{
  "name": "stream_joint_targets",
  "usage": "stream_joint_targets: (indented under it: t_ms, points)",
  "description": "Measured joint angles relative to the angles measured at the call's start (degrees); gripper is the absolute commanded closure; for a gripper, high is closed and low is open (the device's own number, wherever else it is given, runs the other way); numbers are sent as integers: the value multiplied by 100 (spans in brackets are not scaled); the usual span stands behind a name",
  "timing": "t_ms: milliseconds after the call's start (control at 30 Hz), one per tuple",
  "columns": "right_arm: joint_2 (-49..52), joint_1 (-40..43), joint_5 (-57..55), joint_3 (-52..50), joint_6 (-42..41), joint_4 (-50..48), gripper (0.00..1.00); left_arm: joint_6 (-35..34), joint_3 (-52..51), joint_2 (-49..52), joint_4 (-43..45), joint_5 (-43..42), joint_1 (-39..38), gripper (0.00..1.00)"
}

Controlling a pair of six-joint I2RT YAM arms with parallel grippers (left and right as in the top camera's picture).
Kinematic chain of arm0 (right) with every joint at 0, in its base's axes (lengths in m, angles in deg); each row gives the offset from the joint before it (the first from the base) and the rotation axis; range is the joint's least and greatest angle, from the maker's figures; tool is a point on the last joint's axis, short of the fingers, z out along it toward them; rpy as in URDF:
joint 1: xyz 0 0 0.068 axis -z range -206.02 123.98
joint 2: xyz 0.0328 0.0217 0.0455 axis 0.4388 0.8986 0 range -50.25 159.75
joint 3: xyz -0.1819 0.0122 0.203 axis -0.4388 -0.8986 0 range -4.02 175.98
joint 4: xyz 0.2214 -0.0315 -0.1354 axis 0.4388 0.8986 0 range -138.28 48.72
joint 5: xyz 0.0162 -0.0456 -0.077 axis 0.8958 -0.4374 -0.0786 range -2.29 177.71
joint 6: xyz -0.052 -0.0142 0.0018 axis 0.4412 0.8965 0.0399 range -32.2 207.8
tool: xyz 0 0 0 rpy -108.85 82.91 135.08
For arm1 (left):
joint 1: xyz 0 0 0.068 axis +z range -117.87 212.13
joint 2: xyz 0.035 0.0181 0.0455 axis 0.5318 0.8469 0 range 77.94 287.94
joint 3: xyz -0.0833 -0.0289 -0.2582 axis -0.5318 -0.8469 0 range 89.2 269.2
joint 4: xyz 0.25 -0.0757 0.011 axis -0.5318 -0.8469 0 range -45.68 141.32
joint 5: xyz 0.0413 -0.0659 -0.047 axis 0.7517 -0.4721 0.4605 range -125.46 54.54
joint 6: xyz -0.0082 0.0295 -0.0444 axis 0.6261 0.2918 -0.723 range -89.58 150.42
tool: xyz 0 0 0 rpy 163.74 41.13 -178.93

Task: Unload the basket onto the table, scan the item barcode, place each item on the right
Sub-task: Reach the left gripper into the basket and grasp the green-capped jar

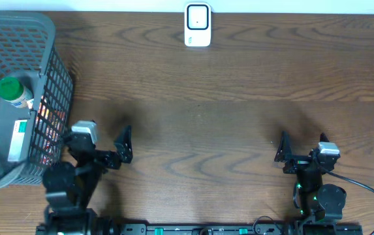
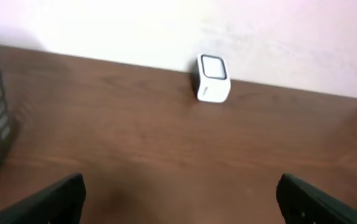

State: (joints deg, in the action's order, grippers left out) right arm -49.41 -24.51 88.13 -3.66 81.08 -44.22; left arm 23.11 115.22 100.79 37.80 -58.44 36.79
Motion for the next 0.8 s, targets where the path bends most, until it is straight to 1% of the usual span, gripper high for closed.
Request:
stream_joint_targets:
  t_ms: [67, 167, 267, 333, 433, 533, 633, 700, 800]
  points:
    - [2, 0, 0, 0, 2, -2, 1, -13, 715, 424, -562, -68, 0, 2]
    - [2, 0, -2, 0, 2, -2, 1, 101, 1746, 1056, -1134, -284, 4, 2]
    - [4, 0, -2, 0, 2, 0, 1, 487, 2664, 1585, -1281, -793, 4, 2]
    - [4, 0, 0, 0, 2, 0, 1, 671, 3134, 1823, -1217, -1036, 4, 2]
    - [7, 0, -2, 0, 2, 0, 1, 717, 3838, 2184, -1438, -1038, 105, 2]
    - [9, 0, -2, 0, 0, 4, 1, 603, 4734, 2756, -2006, -811, 503, 2]
    - [13, 0, -2, 0, 2, 0, 1, 457, 5932, 3692, -2892, -669, 1207, 2]
    - [13, 0, -2, 0, 2, 0, 1, 236, 6826, 4450, -3442, -590, 1788, 2]
    - [15, 0, -2, 0, 2, 0, 1, -205, 7750, 5418, -3958, -398, 2509, 2]
